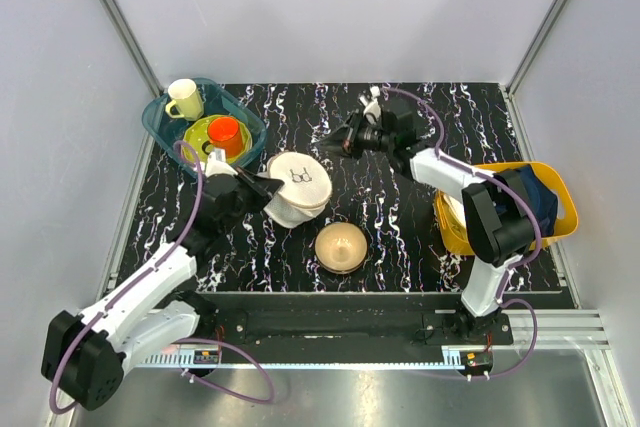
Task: Unzip the laundry bag and remove the bra
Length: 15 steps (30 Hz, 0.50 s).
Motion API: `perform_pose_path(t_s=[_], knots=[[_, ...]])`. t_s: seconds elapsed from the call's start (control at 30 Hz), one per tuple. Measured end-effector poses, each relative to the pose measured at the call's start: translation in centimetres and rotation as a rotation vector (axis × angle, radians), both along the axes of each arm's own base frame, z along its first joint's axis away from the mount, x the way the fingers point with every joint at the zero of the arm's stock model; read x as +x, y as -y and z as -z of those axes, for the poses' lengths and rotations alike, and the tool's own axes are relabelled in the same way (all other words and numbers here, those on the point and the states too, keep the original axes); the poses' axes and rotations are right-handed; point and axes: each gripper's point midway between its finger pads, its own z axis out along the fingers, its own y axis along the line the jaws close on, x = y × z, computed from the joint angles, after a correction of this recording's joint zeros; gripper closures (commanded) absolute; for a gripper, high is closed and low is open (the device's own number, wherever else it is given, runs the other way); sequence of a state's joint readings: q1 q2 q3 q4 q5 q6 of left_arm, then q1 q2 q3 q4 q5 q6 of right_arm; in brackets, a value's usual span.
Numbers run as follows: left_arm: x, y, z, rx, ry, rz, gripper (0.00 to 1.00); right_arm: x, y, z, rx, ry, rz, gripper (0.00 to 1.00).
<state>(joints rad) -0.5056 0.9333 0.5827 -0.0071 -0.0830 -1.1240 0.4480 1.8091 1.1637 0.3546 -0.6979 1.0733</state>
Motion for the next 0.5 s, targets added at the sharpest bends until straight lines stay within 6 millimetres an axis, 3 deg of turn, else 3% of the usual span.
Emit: perform_pose_path(t_s=[0.1,0.13,0.17,0.23,0.27,0.33,0.5], knots=[[-1.0,-0.3,0.1,0.003,0.009,0.009,1.0,1.4,-0.4,-1.9,-0.037,0.086,-0.008,0.99],[-1.2,-0.4,0.2,0.002,0.008,0.009,1.0,1.7,-0.4,-2.1,-0.05,0.105,-0.005,0.62],[-1.6,-0.6,0.7,0.006,0.0,0.009,1.0,1.9,-0.3,-2.3,-0.059,0.118,-0.003,0.4],[-2.0,-0.9,1.4,0.017,-0.017,0.007,1.0,2.0,0.0,-1.5,-0.093,0.113,0.013,0.16],[-2.2,-1.0,1.7,0.021,-0.024,0.005,1.0,1.8,0.2,-0.9,-0.106,0.099,0.016,0.1],[-2.3,-1.2,2.0,0.026,-0.028,0.0,1.0,0.8,1.0,1.4,-0.142,0.053,0.027,0.08],[-2.3,-1.3,2.0,0.029,-0.027,-0.007,1.0,-4.4,3.0,8.5,-0.164,-0.16,0.011,0.07]])
